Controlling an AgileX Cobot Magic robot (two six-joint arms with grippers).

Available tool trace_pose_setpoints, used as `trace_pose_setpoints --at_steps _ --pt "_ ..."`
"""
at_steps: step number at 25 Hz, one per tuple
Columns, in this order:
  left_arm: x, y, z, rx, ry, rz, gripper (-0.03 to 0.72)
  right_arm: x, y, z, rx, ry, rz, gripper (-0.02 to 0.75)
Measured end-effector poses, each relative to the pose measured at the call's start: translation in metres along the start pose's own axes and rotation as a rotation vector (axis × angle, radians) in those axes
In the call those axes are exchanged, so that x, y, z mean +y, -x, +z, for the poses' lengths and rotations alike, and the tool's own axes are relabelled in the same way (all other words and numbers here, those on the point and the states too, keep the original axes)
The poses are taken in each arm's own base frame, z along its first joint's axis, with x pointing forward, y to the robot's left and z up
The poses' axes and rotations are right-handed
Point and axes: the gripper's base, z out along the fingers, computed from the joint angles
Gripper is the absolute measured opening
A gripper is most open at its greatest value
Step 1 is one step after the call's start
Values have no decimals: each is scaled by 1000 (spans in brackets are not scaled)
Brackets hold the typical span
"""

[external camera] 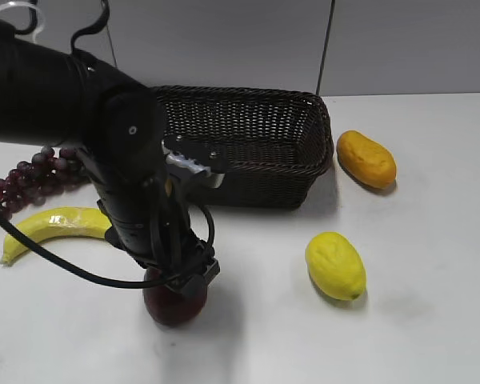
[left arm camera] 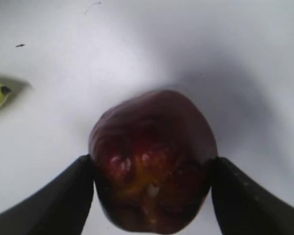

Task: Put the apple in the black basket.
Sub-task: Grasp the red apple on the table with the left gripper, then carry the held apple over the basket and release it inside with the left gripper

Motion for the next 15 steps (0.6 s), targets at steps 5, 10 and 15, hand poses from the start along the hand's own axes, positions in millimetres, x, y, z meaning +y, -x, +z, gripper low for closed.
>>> trace_pose_setpoints --at_steps 5,10,15 --pt "0 0 -23 -38 6 52 527 0 0 0 0 0 0 574" --pt "6 20 -66 -91 102 146 527 0 0 0 0 0 0 574" --pt "14 52 -117 -247 208 202 527 0 0 0 0 0 0 574"
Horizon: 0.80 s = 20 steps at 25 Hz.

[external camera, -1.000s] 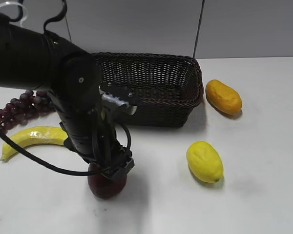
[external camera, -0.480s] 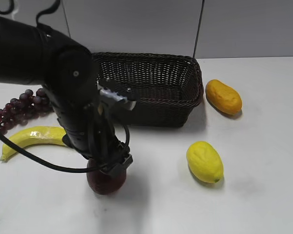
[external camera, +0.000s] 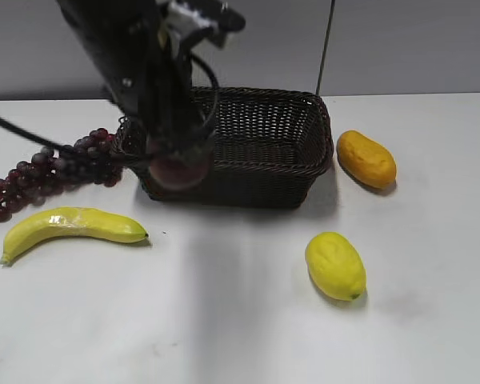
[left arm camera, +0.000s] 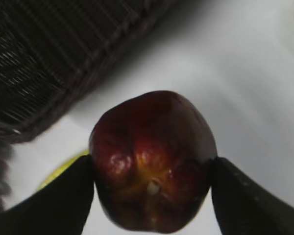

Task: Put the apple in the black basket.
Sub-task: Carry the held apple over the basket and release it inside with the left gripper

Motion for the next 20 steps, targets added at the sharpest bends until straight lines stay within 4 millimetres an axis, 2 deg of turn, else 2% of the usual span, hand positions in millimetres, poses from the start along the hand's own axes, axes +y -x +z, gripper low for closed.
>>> trace_pose_setpoints --at_steps 2,4,8,10,13,20 --pt "11 17 -10 -51 21 -7 527 0 0 0 0 0 0 574" --pt "23 31 -9 -68 38 -18 526 0 0 0 0 0 0 574" --pt "47 56 7 -88 61 -58 526 0 0 0 0 0 0 574" --pt "55 67 21 -99 65 -76 526 0 0 0 0 0 0 574" --pt "56 78 47 -97 56 -83 526 0 0 0 0 0 0 574" --pt "45 81 123 -60 27 -65 526 0 0 0 0 0 0 574"
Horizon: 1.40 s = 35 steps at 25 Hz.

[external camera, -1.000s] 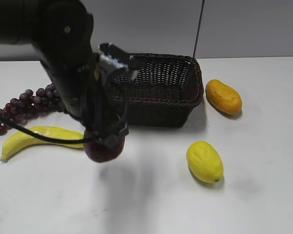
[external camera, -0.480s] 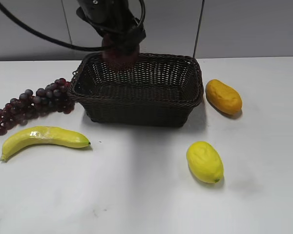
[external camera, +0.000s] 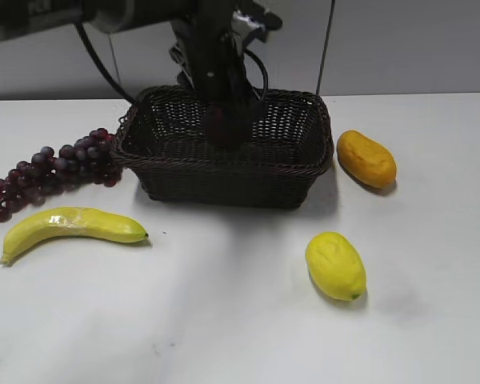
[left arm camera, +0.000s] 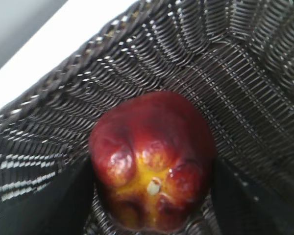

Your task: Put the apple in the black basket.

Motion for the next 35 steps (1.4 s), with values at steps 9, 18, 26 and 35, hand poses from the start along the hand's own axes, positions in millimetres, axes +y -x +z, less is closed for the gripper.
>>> trace_pose_setpoints --at_steps 9,18,26,35 --pt "-7 -6 38 20 -55 -35 524 0 0 0 0 0 0 574" --pt "-4 -7 16 50 -85 -63 648 0 0 0 0 0 0 574" --pt "37 5 -82 -131 -45 -142 627 0 0 0 0 0 0 574" --pt "149 -59 -100 69 38 -414 571 0 0 0 0 0 0 574"
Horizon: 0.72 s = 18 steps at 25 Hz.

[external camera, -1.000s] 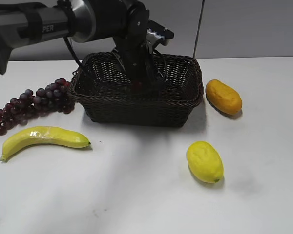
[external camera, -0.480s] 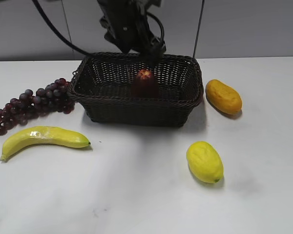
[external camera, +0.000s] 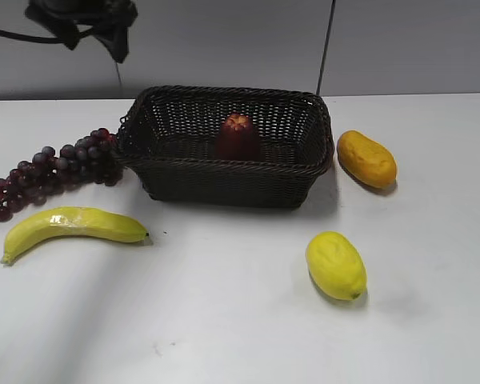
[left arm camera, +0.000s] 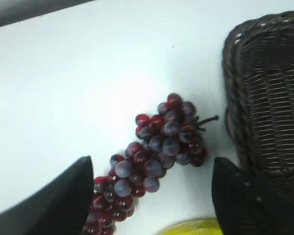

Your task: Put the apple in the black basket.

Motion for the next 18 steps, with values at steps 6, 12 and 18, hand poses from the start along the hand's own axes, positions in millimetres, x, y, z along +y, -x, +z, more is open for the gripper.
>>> trace_pose_setpoints --at_steps 6,12,18 --pt "52 -24 6 70 44 -122 541 0 0 0 0 0 0 574" --pt "97 -79 7 217 119 -207 537 0 0 0 0 0 0 574" --pt "111 -133 -15 275 75 -338 537 0 0 0 0 0 1 574"
